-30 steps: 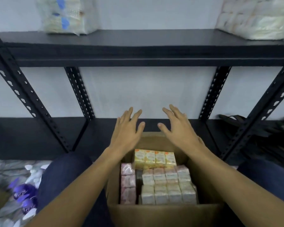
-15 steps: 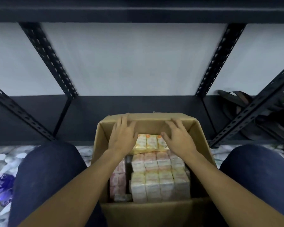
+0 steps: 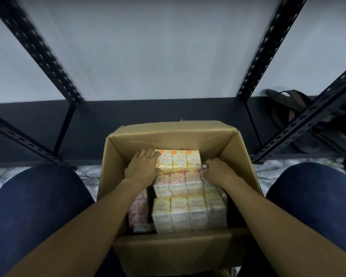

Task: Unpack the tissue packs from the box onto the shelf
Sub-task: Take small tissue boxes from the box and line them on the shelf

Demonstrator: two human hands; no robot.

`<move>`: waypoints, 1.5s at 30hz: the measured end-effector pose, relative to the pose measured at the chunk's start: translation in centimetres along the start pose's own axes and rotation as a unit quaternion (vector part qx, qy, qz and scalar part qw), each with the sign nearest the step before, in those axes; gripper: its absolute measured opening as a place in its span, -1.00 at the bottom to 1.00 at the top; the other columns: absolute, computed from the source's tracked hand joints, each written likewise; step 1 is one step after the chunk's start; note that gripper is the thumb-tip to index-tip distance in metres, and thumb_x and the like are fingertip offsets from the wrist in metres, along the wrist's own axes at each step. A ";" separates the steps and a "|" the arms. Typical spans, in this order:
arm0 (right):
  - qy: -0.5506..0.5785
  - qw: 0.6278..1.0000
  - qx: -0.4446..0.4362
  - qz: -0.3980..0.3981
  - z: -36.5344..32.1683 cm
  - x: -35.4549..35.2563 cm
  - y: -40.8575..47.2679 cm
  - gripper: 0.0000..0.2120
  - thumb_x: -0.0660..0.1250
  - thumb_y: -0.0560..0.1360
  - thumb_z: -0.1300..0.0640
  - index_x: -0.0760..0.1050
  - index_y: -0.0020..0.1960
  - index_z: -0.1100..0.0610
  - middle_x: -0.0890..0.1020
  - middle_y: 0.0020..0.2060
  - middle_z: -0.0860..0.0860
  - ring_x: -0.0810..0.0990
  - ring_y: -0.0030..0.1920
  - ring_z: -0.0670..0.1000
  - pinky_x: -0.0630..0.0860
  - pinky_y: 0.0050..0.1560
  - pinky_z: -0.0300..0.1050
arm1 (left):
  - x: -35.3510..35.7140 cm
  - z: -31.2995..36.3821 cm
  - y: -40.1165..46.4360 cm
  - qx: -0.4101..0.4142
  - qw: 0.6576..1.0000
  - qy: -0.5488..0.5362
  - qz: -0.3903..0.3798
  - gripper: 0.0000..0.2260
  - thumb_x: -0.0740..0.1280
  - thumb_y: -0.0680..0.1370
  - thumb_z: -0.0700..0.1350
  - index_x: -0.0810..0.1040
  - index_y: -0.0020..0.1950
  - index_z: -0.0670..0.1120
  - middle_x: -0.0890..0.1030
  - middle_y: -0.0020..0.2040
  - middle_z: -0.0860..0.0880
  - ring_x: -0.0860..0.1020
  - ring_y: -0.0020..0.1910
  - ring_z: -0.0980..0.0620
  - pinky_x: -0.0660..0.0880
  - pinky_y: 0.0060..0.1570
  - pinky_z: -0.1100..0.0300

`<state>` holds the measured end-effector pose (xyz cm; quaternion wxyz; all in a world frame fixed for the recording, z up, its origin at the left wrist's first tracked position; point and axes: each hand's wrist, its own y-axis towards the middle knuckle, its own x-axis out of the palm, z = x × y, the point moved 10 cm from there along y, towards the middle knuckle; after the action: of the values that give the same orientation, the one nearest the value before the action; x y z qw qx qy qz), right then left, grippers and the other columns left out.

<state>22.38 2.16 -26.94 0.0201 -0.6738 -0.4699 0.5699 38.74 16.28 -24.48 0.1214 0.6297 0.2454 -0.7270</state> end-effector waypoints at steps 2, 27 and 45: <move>0.014 1.000 0.002 -0.020 0.3 0.7 0.4 -0.75 0.18 0.60 0.00 0.50 0.21 0.05 0.56 0.21 0.04 0.55 0.11 0.06 0.51 0.20 0.07 | 0.1 -0.1 0.1 -0.009 1.000 -0.013 0.001 -0.53 0.31 0.57 0.03 0.31 0.45 -0.01 0.38 0.39 -0.03 0.34 0.32 -0.04 0.35 0.31 0.03; -0.018 0.997 0.017 -0.079 1.2 1.0 0.6 -0.47 0.47 0.47 0.03 0.37 0.34 0.18 0.24 0.43 0.19 0.47 0.26 0.13 0.42 0.26 -0.05 | -1.4 -0.7 0.0 -0.067 0.994 -0.088 -0.026 -0.56 0.52 0.40 0.07 0.37 0.13 0.00 0.61 0.03 -0.02 0.58 -0.04 -0.05 0.49 -0.03 0.04; 0.083 0.994 -0.070 -0.031 -0.3 0.4 0.2 -0.89 0.31 0.54 0.13 0.60 0.01 0.03 0.65 -0.06 -0.04 0.62 0.01 -0.01 0.55 0.02 -0.09 | -4.8 -4.2 -5.7 -0.089 0.992 -0.089 0.022 -0.31 0.51 0.35 0.19 0.35 0.41 0.13 0.52 0.16 0.04 0.49 0.19 -0.01 0.49 0.12 -0.03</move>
<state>22.72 2.42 -27.25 0.0295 -0.7038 -0.5259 0.4767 40.44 22.69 -18.97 0.2139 0.5547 0.2832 -0.7525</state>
